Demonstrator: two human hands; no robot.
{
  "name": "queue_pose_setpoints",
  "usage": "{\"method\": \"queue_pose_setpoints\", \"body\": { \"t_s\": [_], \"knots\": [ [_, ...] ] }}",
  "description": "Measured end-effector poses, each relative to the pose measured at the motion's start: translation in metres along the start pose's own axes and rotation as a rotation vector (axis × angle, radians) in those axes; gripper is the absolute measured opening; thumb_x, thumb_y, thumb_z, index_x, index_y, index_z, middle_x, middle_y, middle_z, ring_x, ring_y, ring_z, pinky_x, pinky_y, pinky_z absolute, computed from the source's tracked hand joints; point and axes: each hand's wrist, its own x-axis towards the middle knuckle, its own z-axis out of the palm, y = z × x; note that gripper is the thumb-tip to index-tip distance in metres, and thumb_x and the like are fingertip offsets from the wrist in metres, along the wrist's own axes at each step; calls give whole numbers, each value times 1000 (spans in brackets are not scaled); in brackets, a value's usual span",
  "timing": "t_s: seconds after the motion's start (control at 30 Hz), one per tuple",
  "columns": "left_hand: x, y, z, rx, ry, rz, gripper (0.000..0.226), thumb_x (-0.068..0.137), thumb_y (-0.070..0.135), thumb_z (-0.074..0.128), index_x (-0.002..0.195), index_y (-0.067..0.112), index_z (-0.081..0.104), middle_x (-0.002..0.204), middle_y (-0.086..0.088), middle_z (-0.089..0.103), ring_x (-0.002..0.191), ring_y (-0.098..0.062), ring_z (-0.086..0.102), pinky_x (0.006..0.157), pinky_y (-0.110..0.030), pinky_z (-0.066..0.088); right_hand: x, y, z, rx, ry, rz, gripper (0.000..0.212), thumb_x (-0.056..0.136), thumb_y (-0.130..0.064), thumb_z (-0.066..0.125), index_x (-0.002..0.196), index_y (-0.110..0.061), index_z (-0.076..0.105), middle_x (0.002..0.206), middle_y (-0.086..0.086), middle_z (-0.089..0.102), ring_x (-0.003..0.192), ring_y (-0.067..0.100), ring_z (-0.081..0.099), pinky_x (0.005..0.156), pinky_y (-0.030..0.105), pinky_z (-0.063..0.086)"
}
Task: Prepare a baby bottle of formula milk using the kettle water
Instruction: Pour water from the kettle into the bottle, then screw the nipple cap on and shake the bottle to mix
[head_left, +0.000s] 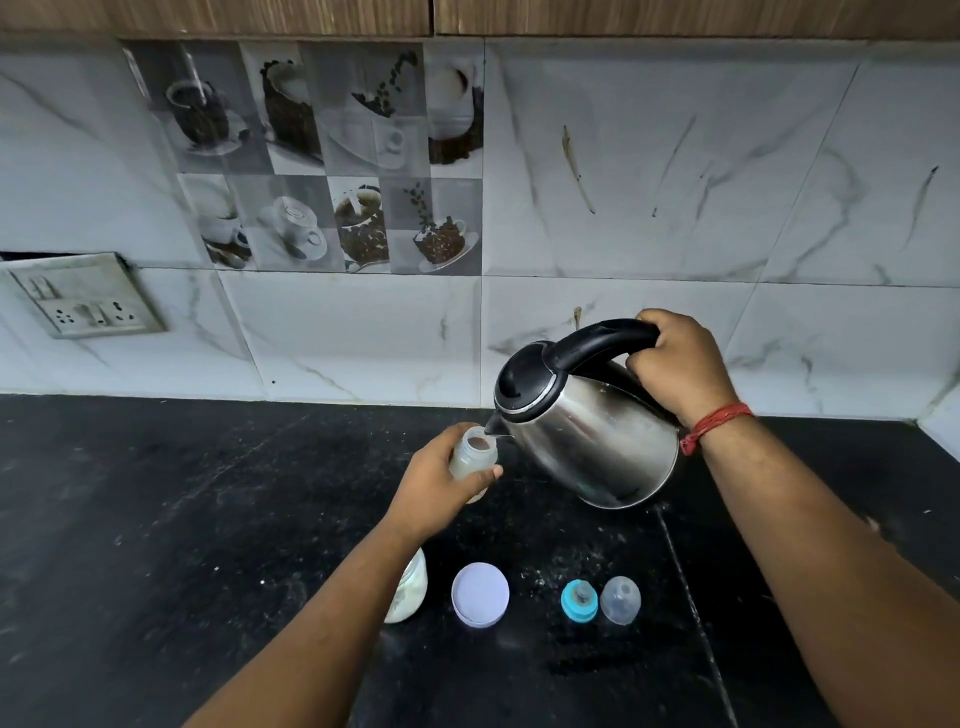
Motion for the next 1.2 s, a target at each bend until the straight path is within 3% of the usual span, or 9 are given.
{"method": "queue_pose_setpoints", "body": {
  "t_s": [0.33, 0.6, 0.7, 0.93, 1.2],
  "knots": [
    [4, -10, 6, -66, 2, -42, 42, 87, 24, 83, 111, 50, 60, 107, 29, 71, 102, 4, 67, 88, -14, 51, -13, 63, 50, 409, -33, 368, 26, 64, 17, 52, 82, -1, 59, 62, 6, 47, 59, 21, 48, 58, 31, 38],
    [5, -26, 6, -99, 38, -89, 42, 86, 26, 83, 122, 35, 64, 111, 21, 73, 107, -2, 69, 97, -26, 54, -28, 101, 98, 596, 14, 522, 45, 67, 23, 51, 78, -18, 66, 69, 2, 60, 65, 18, 56, 61, 26, 47],
    [4, -28, 6, -102, 40, -107, 42, 86, 25, 83, 122, 35, 64, 110, 24, 72, 105, 0, 69, 93, -21, 54, -30, 116, 112, 618, 10, 557, 45, 64, 22, 53, 77, -18, 67, 83, 5, 63, 73, 21, 57, 69, 30, 47],
    [0, -30, 10, -103, 26, -136, 44, 86, 21, 83, 125, 28, 64, 112, 16, 72, 101, 4, 67, 86, -12, 52, -29, 132, 120, 666, -23, 566, 52, 68, 25, 53, 85, -21, 69, 76, 1, 61, 75, 18, 58, 73, 30, 48],
    [-2, -30, 15, -82, 4, -131, 43, 87, 21, 82, 126, 29, 63, 114, 18, 71, 103, 7, 66, 88, -10, 51, -35, 164, 115, 705, -59, 586, 52, 70, 24, 58, 98, -18, 71, 87, 5, 69, 84, 21, 65, 82, 36, 52]
  ]
}}
